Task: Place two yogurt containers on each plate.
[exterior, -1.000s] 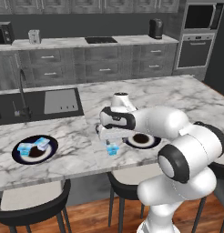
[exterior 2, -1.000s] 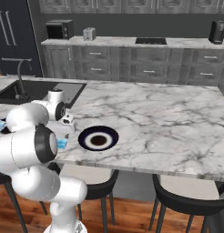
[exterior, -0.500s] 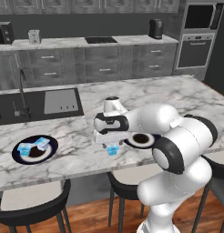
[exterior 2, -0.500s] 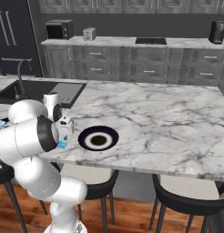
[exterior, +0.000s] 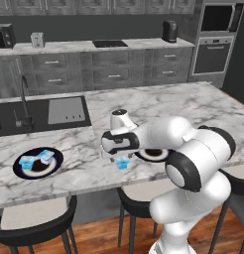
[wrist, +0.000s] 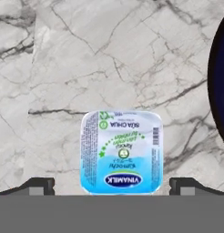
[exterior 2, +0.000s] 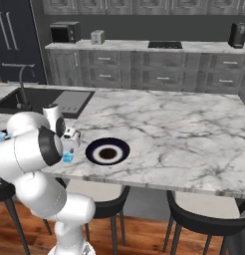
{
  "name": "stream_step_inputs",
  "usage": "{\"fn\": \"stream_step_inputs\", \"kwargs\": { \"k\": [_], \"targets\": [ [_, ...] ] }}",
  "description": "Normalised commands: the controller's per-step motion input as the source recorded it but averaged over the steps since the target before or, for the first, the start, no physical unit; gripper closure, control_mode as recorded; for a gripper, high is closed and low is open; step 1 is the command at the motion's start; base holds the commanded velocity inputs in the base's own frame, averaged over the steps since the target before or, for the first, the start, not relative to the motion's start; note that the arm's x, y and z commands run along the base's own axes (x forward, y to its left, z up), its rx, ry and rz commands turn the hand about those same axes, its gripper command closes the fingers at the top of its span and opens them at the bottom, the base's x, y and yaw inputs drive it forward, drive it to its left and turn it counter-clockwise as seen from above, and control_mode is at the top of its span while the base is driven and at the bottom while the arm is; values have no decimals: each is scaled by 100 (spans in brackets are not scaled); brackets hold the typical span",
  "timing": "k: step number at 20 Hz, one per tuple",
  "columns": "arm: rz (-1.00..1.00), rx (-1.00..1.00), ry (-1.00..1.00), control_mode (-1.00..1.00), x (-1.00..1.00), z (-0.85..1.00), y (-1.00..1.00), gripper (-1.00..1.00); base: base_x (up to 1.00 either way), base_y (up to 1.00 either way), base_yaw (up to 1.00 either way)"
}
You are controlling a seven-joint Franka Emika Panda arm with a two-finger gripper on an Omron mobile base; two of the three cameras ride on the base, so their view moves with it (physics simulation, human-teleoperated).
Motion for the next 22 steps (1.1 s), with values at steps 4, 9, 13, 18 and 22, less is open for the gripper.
{"fn": "stream_step_inputs", "kwargs": {
  "k": [4, 9, 13, 18, 22],
  "targets": [
    [-1, 0, -12, -100, 6, -17, 0, -100, 0, 0, 0],
    [-4, 0, -5, -100, 8, -9, -4, -100, 0, 0, 0],
    [-6, 0, 0, -100, 10, -3, 0, -100, 0, 0, 0],
    [-7, 0, 0, -100, 8, -4, 0, -100, 0, 0, 0],
    [-7, 0, 0, -100, 10, -9, 0, -100, 0, 0, 0]
  ]
}}
